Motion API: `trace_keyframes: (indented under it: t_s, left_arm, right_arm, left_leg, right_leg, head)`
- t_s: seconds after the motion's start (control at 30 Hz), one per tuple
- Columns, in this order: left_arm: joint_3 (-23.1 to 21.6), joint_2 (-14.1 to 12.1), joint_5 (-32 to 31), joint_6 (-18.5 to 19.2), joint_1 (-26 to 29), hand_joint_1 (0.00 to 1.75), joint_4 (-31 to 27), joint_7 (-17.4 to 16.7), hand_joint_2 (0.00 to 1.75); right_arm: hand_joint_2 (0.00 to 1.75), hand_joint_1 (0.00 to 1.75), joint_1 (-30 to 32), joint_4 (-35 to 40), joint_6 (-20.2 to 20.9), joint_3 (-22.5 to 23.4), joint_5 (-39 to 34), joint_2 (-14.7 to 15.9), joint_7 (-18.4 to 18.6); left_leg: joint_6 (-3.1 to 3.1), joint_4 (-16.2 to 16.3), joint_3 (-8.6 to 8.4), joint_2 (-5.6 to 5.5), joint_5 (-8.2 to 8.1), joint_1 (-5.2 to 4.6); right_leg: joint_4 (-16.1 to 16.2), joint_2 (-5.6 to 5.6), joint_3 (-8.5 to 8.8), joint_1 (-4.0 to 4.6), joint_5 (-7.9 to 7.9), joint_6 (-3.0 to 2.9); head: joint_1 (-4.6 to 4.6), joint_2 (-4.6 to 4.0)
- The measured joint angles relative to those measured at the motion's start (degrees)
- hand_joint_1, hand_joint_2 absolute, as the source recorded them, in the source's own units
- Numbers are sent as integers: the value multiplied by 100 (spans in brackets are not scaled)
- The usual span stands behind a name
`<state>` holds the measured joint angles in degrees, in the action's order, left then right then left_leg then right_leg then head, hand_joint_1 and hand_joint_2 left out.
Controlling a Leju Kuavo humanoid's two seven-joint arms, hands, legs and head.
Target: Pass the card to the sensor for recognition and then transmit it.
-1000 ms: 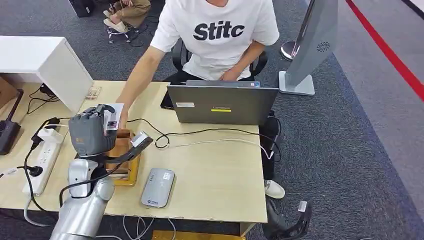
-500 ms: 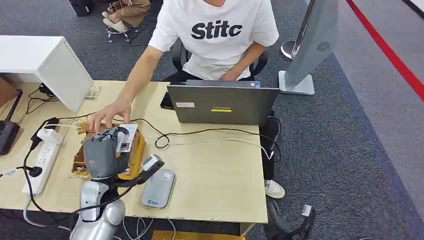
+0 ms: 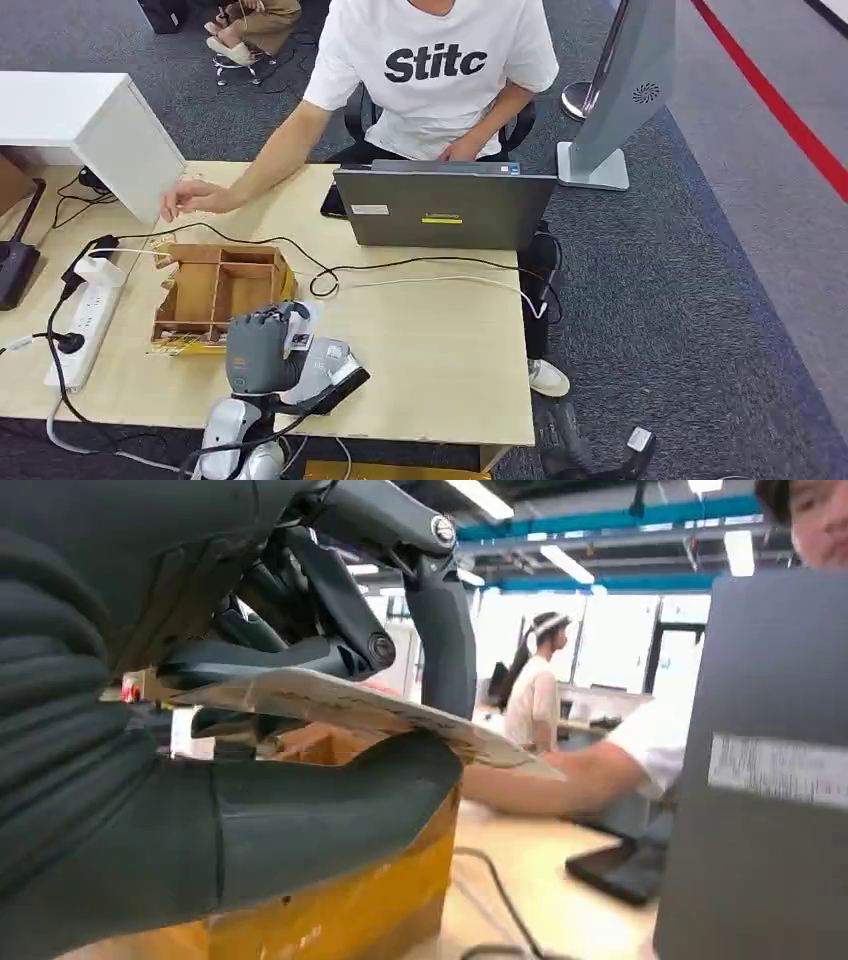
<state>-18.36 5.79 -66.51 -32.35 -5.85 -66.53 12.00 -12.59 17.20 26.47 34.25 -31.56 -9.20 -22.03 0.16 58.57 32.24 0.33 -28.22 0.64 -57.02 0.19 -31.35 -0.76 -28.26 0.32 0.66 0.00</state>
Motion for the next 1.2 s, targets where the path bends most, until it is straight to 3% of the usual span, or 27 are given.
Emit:
trace_keyframes:
  t_s: [0.37, 0.67, 1.2]
  left_arm:
    - [0, 197, 35, 20, 15, 175, 865, -328, 175]
    - [2, 267, -70, 129, 41, 175, 1053, -710, 175]
    - [24, 339, -37, 173, 37, 175, 1108, -754, 175]
  right_arm:
    - [175, 0, 7, 2, 11, 131, 0, -4, 26]
    - [175, 0, 30, 4, 33, 157, -13, -4, 28]
    - [175, 0, 37, 31, 31, 223, 17, -4, 39]
  left_leg:
    - [0, 0, 1, 0, 0, 0]
    - [0, 0, 1, -1, 0, 0]
    - [0, 0, 1, -2, 0, 0]
  right_leg:
    - [0, -1, 0, 0, 0, 0]
    - [0, -1, 0, 0, 0, 0]
    - [0, -2, 0, 0, 0, 0]
  head:
    - [0, 0]
    - [0, 0]
    - [0, 0]
